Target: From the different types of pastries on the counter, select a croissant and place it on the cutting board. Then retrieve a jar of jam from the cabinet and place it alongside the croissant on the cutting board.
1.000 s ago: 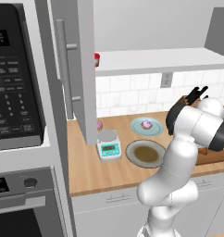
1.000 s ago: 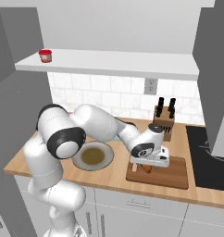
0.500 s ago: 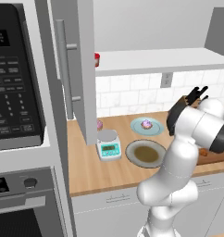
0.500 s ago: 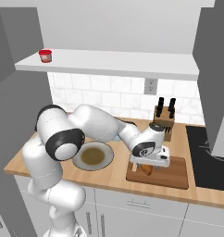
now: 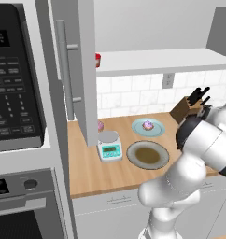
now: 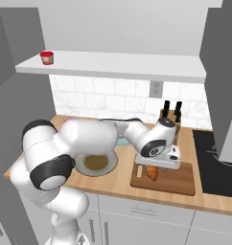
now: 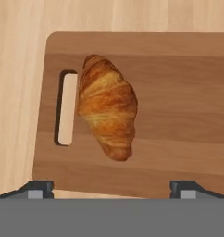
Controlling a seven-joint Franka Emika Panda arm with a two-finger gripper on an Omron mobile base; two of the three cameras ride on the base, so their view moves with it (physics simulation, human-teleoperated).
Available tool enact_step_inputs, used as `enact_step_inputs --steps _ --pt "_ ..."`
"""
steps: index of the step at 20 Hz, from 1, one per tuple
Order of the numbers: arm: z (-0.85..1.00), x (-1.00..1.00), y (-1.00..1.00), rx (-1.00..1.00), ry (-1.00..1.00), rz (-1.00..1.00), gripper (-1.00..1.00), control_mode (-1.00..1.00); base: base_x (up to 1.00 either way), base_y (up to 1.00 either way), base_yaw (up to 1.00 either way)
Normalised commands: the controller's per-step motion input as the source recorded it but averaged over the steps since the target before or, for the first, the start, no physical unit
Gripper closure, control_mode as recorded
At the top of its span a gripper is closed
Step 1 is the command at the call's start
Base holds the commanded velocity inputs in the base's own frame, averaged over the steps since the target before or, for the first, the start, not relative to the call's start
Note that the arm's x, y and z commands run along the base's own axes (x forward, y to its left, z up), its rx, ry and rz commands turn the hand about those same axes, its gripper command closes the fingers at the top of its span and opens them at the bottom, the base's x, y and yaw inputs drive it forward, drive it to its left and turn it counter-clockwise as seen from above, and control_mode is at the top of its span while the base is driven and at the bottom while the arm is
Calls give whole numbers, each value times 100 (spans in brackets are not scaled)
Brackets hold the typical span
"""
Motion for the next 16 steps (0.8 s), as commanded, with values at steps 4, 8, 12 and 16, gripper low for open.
enact_step_inputs --steps 4,8,12,16 --pt "59 -72 0 0 -7 1 -100 -100 0 0 0" --pt "67 -68 9 0 -13 0 -100 -100 0 0 0" --pt "62 -45 47 0 -14 0 -100 -100 0 0 0" --pt "11 -86 51 -1 -52 1 -100 -100 0 0 0"
